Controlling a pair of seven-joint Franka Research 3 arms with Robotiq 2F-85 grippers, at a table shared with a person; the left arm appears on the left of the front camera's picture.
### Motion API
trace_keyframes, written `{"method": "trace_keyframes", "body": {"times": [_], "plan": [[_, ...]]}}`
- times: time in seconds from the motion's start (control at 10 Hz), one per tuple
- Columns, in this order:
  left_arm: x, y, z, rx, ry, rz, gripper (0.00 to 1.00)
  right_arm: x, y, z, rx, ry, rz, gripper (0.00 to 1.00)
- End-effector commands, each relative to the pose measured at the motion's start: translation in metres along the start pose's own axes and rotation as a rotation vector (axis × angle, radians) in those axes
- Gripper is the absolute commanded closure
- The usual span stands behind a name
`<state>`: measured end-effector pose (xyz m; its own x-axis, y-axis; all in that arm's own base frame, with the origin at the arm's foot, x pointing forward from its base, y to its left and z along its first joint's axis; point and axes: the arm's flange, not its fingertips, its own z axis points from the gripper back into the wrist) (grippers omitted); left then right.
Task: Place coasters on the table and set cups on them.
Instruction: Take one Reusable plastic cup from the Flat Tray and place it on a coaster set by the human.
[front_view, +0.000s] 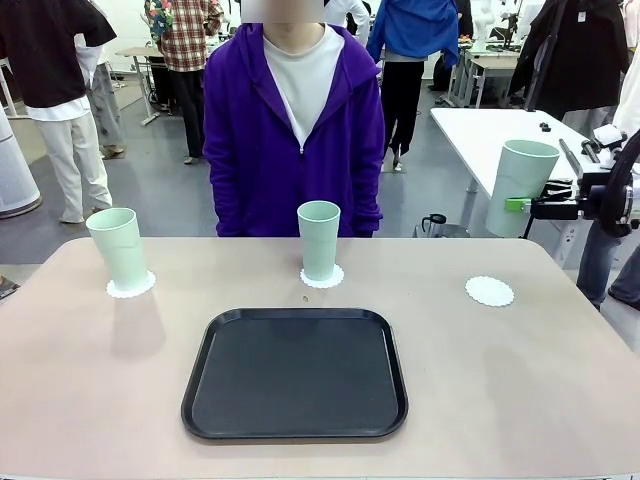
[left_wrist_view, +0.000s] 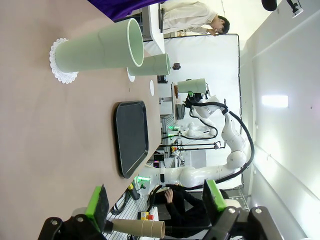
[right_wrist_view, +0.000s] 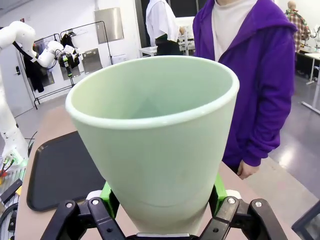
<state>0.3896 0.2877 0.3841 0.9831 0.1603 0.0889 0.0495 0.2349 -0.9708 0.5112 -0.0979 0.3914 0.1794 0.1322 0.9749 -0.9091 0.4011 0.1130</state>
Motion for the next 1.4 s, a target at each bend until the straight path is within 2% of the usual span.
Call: {"method": "trace_keyframes", "body": {"times": [0.0, 0.3, 0.6, 0.9, 1.3], "plan": [[-0.002, -0.002, 0.001, -0.003, -0.003, -0.003, 0.00, 0.000, 0.000, 0.001, -0.002, -0.001, 0.000, 0.16], [-0.002, -0.002, 0.001, -0.003, -0.003, -0.003, 0.00, 0.000, 0.000, 0.000, 0.000, 0.000, 0.000, 0.16], [-0.002, -0.002, 0.001, -0.003, -0.003, -0.003, 0.00, -0.039, -0.014, -0.005, 0.059, 0.038, 0.124, 0.16], [-0.002, -0.002, 0.001, -0.003, -0.003, -0.003, 0.00, -0.070, -0.019, -0.006, 0.118, 0.010, 0.191, 0.16], [-0.002, -0.002, 0.001, -0.003, -0.003, -0.003, 0.00, -0.094, -0.036, -0.015, 0.138, 0.035, 0.144, 0.16]]}}
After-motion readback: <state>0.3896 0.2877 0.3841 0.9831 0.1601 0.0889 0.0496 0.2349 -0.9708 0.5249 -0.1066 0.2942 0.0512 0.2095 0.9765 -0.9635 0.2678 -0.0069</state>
